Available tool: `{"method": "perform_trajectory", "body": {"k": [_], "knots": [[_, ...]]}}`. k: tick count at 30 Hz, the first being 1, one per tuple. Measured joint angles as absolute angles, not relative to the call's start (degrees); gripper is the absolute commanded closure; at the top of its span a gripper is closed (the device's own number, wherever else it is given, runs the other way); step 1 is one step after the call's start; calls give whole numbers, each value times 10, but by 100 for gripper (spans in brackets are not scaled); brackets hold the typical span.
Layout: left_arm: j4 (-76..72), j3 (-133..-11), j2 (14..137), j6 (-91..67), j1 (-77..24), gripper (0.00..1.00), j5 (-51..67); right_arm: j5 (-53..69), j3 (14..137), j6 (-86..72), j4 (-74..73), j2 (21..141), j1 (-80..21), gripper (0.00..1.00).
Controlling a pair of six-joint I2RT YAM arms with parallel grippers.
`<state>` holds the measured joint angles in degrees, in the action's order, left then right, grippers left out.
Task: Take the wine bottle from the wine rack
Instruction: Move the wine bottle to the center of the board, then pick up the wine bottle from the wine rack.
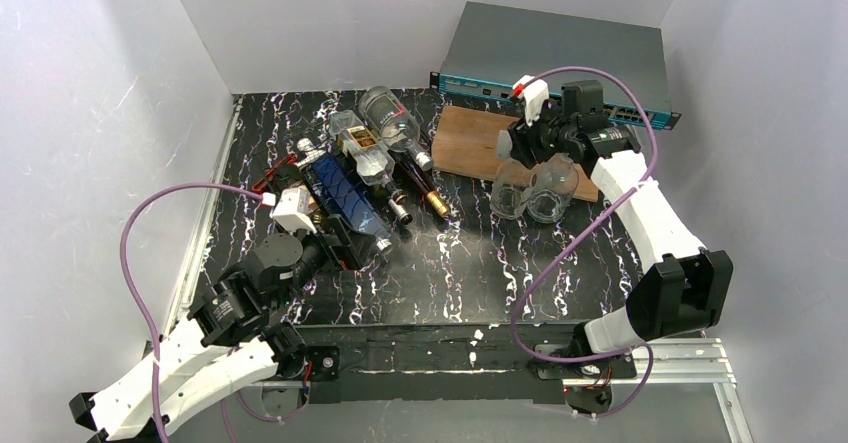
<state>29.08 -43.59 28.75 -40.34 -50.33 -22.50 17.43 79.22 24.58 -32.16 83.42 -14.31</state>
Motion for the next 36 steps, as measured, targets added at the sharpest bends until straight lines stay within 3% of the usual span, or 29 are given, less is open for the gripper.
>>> {"method": "perform_trajectory", "body": {"k": [11, 19, 25, 36], "knots": [[283, -434, 289, -427, -503, 2, -211, 218, 798, 233, -286, 800, -110, 3], [283, -435, 303, -435, -503, 2, -206, 312, 843, 253, -330, 766, -97, 2], [384, -524, 330, -371, -503, 2, -253, 407, 922, 287, -415, 769, -110, 2], [412, -569, 403, -338, -503, 2, -314, 319, 996, 311, -465, 865, -370, 2]]}}
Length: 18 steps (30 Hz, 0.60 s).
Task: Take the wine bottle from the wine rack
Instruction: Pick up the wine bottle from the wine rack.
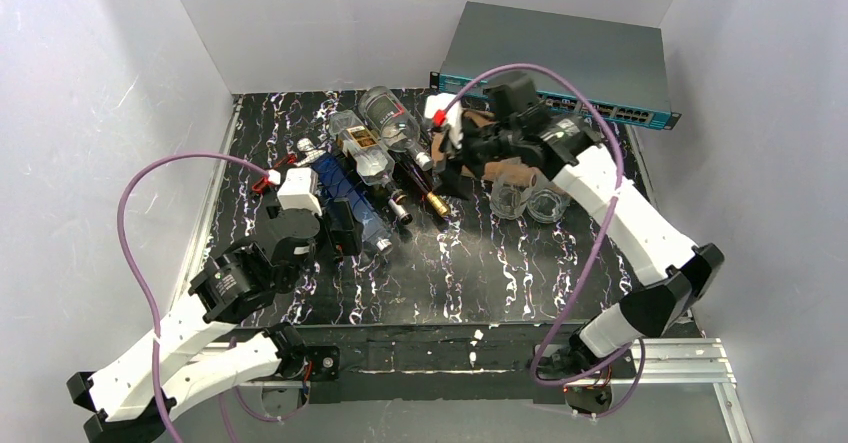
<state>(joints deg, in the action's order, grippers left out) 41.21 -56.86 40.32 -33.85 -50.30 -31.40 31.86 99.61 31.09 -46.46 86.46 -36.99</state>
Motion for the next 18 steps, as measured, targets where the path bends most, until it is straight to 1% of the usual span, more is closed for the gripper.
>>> {"method": "perform_trajectory", "body": {"k": [4, 7, 18], "knots": [[413, -569, 400, -345, -503, 2, -323, 262, 994, 298, -443, 898, -431, 2], [412, -568, 392, -356, -503, 2, -326, 228, 982, 281, -410, 922, -457, 2], [416, -550, 357, -375, -503, 2, -342, 110, 947, 149, -282, 1014, -481, 4]]}}
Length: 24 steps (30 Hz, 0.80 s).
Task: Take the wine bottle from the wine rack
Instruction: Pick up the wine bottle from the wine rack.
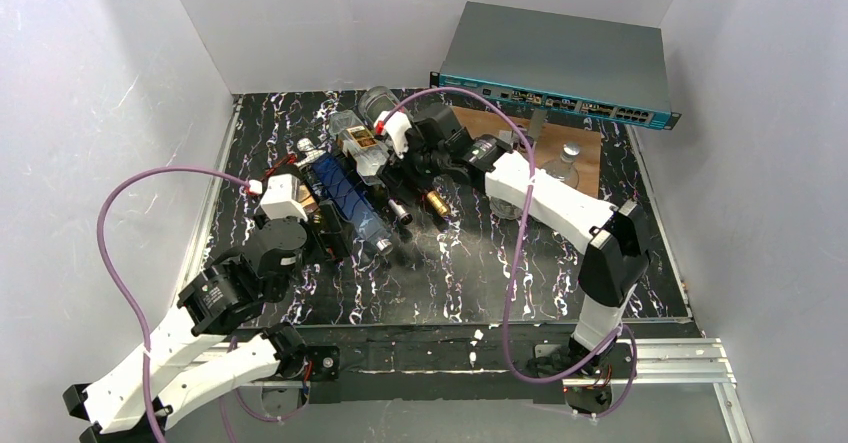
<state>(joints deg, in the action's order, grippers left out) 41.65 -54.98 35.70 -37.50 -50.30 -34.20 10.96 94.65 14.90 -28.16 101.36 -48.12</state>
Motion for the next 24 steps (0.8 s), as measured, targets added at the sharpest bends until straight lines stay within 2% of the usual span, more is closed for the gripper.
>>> {"method": "perform_trajectory", "body": {"k": [8, 18, 24], "knots": [[420, -542, 336, -363, -503, 2, -342, -28, 919, 23, -207, 1030, -512, 5], [425, -521, 299, -353, -503, 2, -351, -83, 919, -56, -178, 1072, -530, 28], [423, -521, 301, -338, -503, 2, -361, -86, 919, -73, -171, 1088, -531, 36]]}}
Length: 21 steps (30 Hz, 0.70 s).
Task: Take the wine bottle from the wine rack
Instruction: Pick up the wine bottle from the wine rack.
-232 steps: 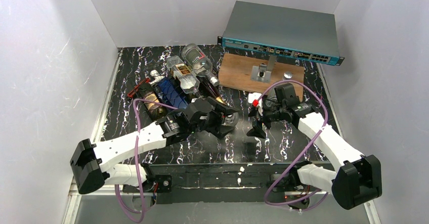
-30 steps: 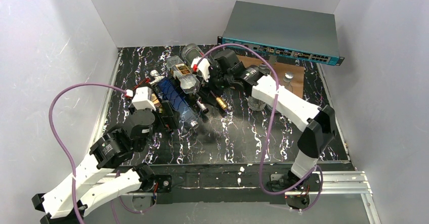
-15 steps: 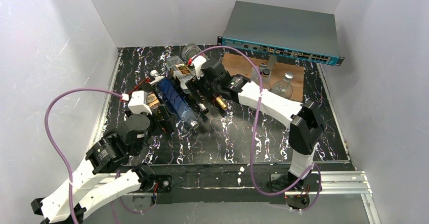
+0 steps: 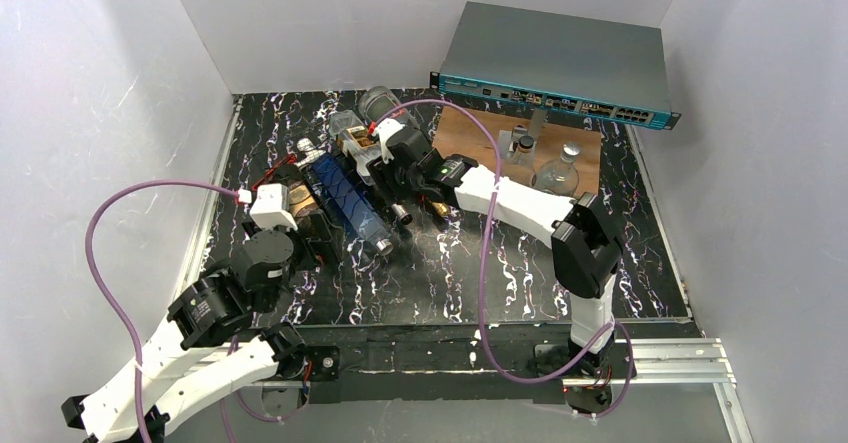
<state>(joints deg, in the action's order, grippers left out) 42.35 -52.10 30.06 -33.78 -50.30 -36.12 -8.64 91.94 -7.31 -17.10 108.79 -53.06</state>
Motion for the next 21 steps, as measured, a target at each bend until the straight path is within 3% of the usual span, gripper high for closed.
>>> {"method": "perform_trajectory", "body": {"k": [21], "knots": [[418, -514, 307, -335, -503, 2, -363, -105, 920, -89, -160, 1104, -532, 50]]}}
